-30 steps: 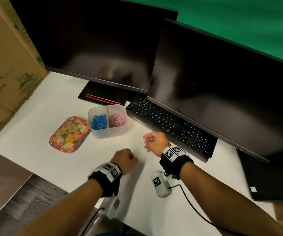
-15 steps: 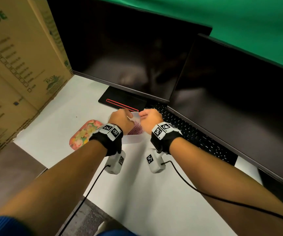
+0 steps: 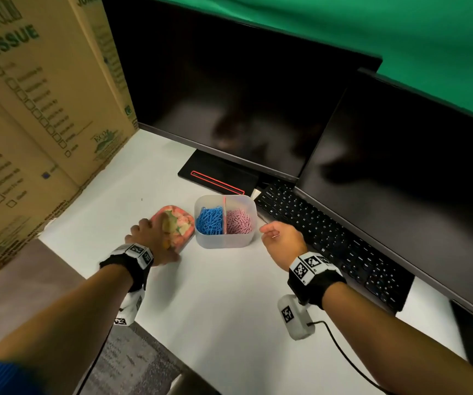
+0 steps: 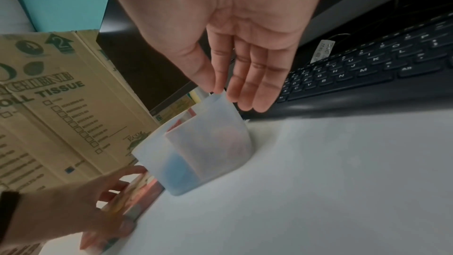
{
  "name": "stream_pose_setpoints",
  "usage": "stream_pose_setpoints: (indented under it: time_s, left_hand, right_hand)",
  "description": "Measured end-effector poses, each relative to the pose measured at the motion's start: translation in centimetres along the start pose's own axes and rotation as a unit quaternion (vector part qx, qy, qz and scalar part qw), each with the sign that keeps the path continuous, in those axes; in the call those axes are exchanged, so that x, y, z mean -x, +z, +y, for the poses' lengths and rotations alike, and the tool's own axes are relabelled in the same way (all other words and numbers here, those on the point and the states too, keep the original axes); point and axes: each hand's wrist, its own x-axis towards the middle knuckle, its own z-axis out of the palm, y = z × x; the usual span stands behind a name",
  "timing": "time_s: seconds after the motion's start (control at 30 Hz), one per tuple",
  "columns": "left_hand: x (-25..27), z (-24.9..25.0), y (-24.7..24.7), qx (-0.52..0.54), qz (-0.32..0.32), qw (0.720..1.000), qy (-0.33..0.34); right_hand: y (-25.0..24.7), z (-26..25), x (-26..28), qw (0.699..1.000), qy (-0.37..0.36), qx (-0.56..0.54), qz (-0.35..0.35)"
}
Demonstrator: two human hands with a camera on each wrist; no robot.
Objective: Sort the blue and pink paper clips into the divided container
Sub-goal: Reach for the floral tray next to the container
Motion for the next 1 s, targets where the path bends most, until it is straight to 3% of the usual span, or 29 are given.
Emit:
stream_pose_setpoints:
  time_s: [0.13,0.23,0.33,0.43,0.53,0.63,0.73,0.83,1.0]
  left_hand:
    - [-0.4,-0.2,-2.1,0.073,0.032,0.997,-0.022]
    - [-0.6,-0.4,-5.1,0.146,0.087,0.985,0.008]
    - [-0.3,1.1,-7.8,0.172,0.116,0.970,0.128]
    - [0.4,4.5,-8.9,0.087,0.084,0.957,0.263]
    - [0.6,7.9,-8.5,-0.012,0.060,0.943,0.327]
    - [0.5,9.9,-7.6,-0.067,0.030,0.934,0.349]
    - [0.2,10.8,-7.1,-0.097,0.008,0.931,0.351]
    - [0.0,11.0,-7.0,-0.108,-0.006,0.932,0.345]
    - [-0.1,10.9,-7.4,-0.105,-0.022,0.936,0.335]
  right_hand:
    - [-0.3,-0.3,-0.1,1.000,-0.013,-0.007,0.000]
    - [-0.8,-1.0,-0.8,0.999,-0.026,-0.020,0.007]
    - [-1.3,-2.0,-1.6,0.998,-0.051,-0.040,0.013]
    - [-2.1,-3.0,-2.3,0.996,-0.070,-0.048,0.028]
    - [-2.8,-3.5,-2.6,0.994,-0.097,-0.009,0.039]
    - [-3.5,-4.0,-2.5,0.985,-0.150,0.073,-0.038]
    - [-3.1,-4.6,-2.9,0.958,-0.159,0.193,-0.139]
    - [-2.1,-4.9,-4.2,0.935,-0.156,0.275,-0.160]
    - [-1.5,-5.6,-5.6,0.912,-0.178,0.321,-0.182]
